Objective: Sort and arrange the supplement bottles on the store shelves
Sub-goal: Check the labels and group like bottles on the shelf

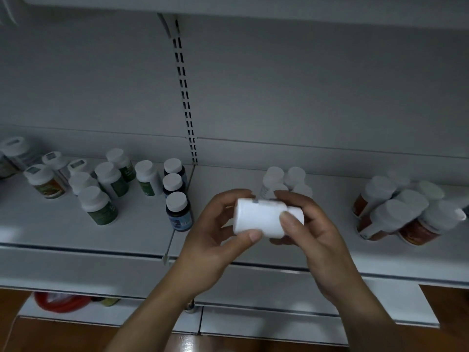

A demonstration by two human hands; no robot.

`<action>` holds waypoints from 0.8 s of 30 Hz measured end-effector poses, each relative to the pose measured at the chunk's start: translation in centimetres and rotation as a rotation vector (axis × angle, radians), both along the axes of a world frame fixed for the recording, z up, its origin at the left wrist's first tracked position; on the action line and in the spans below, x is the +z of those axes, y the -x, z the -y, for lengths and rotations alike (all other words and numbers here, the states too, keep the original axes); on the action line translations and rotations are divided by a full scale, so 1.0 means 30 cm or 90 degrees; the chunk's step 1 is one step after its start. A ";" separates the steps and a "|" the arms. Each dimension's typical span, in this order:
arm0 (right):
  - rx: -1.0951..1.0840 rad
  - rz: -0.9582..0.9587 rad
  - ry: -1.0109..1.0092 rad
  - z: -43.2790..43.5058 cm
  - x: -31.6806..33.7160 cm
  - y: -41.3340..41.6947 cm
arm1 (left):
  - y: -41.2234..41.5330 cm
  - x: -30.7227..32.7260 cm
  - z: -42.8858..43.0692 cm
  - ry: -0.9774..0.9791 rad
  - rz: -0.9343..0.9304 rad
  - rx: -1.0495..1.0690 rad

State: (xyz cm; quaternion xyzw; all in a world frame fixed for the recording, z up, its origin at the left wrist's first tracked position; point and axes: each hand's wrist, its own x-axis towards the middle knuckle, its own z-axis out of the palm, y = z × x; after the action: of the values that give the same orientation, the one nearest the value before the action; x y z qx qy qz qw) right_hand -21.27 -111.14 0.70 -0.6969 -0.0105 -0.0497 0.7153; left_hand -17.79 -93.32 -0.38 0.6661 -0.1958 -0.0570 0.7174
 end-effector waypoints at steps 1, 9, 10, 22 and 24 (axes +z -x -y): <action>0.016 0.009 -0.001 0.003 0.002 0.002 | 0.000 0.002 0.007 0.011 -0.029 0.024; -0.018 -0.016 -0.009 0.001 -0.008 -0.011 | 0.001 0.007 0.007 -0.010 -0.024 -0.003; -0.017 -0.019 -0.009 0.001 -0.011 -0.010 | 0.000 0.007 0.008 -0.003 -0.020 0.003; -0.029 -0.023 -0.005 -0.005 -0.021 -0.014 | -0.002 0.007 0.008 0.027 -0.047 0.041; -0.012 -0.009 -0.004 -0.003 -0.029 -0.009 | -0.002 0.006 0.015 0.027 -0.059 0.067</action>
State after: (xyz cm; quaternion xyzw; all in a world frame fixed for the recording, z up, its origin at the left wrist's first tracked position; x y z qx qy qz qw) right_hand -21.00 -111.04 -0.16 -0.6953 0.0016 -0.0515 0.7168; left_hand -17.72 -93.76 -0.19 0.6567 -0.1279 -0.0458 0.7419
